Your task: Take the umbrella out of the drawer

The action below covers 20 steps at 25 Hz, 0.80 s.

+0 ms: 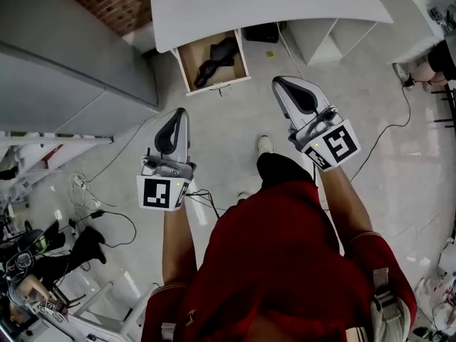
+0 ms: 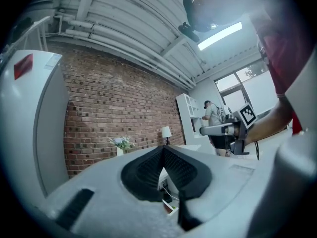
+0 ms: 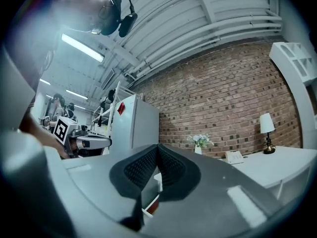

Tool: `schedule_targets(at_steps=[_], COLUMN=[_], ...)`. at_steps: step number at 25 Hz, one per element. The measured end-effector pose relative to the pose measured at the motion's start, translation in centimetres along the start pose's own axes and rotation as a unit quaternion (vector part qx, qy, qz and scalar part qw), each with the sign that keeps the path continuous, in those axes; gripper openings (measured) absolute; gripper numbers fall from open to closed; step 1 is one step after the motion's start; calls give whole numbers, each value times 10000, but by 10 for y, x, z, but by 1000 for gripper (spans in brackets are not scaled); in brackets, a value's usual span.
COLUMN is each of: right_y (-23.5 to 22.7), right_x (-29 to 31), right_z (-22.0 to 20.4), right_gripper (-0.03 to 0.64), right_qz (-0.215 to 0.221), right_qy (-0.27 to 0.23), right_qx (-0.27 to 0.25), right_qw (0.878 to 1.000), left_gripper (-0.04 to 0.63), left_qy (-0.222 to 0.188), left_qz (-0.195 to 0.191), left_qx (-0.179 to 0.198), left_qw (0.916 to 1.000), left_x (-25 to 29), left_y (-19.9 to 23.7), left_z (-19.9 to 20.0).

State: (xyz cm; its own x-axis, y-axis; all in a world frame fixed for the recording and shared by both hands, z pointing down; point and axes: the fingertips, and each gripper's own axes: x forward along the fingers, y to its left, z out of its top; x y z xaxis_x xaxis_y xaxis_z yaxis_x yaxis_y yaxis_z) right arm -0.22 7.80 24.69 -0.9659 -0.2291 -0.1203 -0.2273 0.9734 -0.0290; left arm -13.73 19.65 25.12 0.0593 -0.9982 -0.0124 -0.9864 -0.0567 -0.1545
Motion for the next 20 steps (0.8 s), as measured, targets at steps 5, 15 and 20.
schedule_targets(at_steps=[5, 15, 20], right_y=[-62, -153, -174], right_x=[28, 54, 69], right_z=[-14, -41, -60], right_gripper=[12, 12, 12], right_qz=[12, 93, 17], right_qy=[66, 368, 557], right_qx=[61, 168, 349], right_qw=[10000, 9991, 9978], left_gripper=[6, 6, 6], left_qy=[217, 832, 1145], left_qz=[-1, 38, -127], left_qx=[76, 132, 96], left_qw=[9997, 9964, 9933], left_x=[70, 176, 214], left_y=[16, 39, 50], left_z=[-29, -104, -137])
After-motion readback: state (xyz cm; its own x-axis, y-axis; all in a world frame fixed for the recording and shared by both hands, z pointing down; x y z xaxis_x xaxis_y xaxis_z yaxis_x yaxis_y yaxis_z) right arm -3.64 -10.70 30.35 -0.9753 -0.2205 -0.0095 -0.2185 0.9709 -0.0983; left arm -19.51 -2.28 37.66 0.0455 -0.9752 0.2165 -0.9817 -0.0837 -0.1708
